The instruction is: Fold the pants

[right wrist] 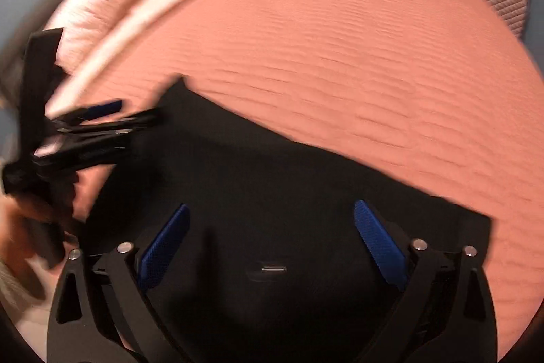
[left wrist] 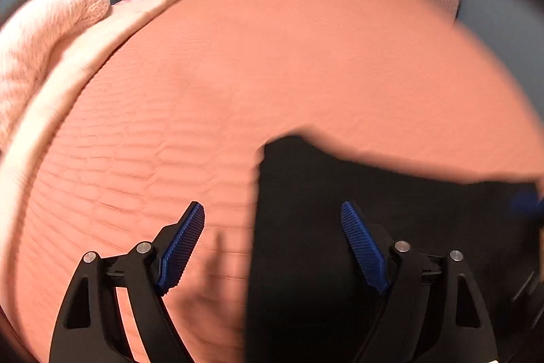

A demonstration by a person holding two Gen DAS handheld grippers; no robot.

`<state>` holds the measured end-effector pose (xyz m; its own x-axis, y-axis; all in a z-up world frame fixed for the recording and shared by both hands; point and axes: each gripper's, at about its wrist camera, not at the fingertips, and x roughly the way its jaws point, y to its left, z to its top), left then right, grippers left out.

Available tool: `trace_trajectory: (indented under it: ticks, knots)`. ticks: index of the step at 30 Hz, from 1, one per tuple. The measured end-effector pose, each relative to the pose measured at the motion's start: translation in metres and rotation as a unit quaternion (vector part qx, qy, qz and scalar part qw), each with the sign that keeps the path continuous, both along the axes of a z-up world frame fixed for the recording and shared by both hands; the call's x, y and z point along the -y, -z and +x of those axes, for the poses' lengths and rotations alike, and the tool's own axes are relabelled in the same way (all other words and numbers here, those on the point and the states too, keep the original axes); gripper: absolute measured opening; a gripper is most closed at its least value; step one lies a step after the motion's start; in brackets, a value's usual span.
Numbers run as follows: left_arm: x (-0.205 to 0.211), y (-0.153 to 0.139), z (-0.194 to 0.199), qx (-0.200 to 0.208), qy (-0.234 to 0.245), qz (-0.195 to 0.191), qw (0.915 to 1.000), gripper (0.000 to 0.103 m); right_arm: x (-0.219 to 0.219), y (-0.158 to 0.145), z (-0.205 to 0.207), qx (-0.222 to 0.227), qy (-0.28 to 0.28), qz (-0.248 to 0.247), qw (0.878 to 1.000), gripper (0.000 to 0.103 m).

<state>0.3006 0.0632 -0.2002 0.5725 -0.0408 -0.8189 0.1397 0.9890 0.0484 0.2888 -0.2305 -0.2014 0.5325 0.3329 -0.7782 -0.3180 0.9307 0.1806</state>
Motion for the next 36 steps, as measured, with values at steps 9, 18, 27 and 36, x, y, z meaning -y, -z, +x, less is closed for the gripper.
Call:
trace_trajectory:
  ticks: [9, 18, 27, 36]
  knots:
    - [0.035, -0.044, -0.001, 0.054, 0.006, -0.014, 0.9984, 0.082, -0.010, -0.026, -0.012, -0.005, 0.009, 0.050, 0.999, 0.044]
    - [-0.009, -0.022, 0.035, 0.027, -0.056, 0.039, 0.9973, 0.081, 0.040, -0.025, -0.022, -0.005, 0.099, 0.028, 0.995, 0.025]
    - [0.042, -0.001, 0.011, 0.014, 0.030, 0.050, 0.9982, 0.089, 0.053, -0.016, -0.070, 0.007, 0.107, 0.030, 0.994, 0.035]
    - [0.046, -0.029, -0.090, 0.014, 0.051, 0.038, 0.9979, 0.085, 0.052, 0.008, -0.148, 0.000, 0.069, -0.004, 0.998, 0.036]
